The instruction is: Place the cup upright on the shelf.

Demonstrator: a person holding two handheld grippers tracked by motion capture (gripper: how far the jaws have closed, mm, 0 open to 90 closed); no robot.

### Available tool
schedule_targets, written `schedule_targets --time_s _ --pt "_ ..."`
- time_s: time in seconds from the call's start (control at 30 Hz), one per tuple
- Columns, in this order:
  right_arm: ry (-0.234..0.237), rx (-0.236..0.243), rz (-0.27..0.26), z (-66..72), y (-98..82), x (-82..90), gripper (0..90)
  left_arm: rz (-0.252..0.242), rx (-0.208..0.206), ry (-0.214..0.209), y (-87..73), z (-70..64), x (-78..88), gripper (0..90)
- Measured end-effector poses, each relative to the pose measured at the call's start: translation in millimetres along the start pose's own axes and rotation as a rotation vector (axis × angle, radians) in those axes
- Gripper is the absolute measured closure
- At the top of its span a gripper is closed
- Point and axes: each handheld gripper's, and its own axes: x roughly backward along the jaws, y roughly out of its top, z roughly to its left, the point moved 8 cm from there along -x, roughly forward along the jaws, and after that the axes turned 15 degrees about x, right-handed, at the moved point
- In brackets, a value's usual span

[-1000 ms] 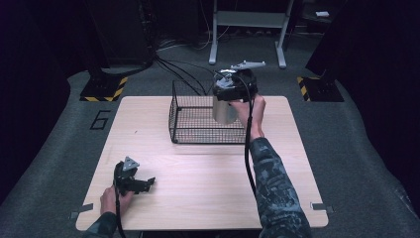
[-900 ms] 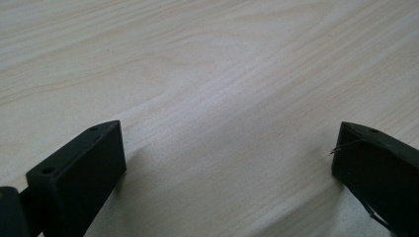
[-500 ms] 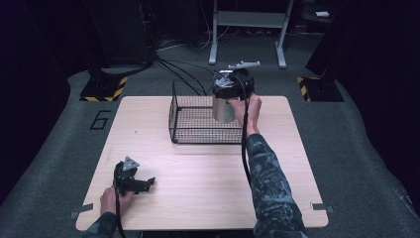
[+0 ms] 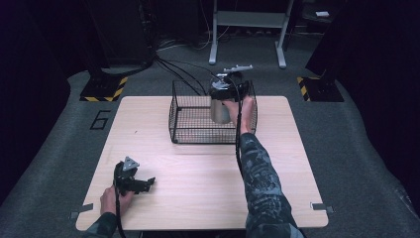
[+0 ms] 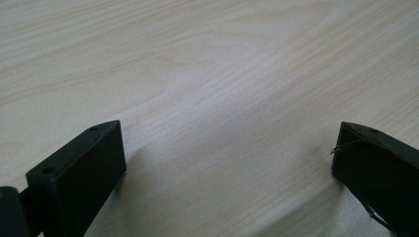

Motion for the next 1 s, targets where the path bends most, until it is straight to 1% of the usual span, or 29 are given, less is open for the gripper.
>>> schedule_targets --time_s 0.23,0.47,0.5,0.57,0.67,0.77,0.87,1.0 --pt "0.007 -0.017 0.012 3.7 -8.9 -17.3 3.4 -0.001 -0.001 0.001 0.0 0.1 0.1 0.0" --pt "0.011 -0.029 0.036 8.0 -21.2 -35.1 3.4 -0.001 0.005 -0.002 -0.1 -0.4 -0.2 0.0" --pt "0.013 -0.042 0.041 9.1 -23.1 -37.3 3.4 -0.001 0.005 -0.002 -0.1 -0.4 -0.2 0.0" --pt "0.010 -0.034 0.048 8.9 -26.7 -41.8 3.4 0.000 0.001 -0.002 -0.1 -0.1 -0.1 0.0" --pt "0.013 -0.052 0.054 10.7 -31.3 -47.3 3.4 0.001 0.001 -0.002 -0.1 -0.1 -0.1 0.0" --pt "0.010 -0.042 0.060 11.1 -35.2 -52.2 3.4 0.000 -0.002 0.000 0.1 0.2 0.0 0.0" --pt "0.006 -0.048 0.072 12.0 -38.4 -56.5 3.4 -0.004 -0.005 0.002 0.5 0.5 -0.3 0.0" --pt "-0.002 -0.034 0.081 11.9 -42.5 -61.8 3.4 -0.004 -0.004 0.002 0.5 0.5 -0.3 0.0"
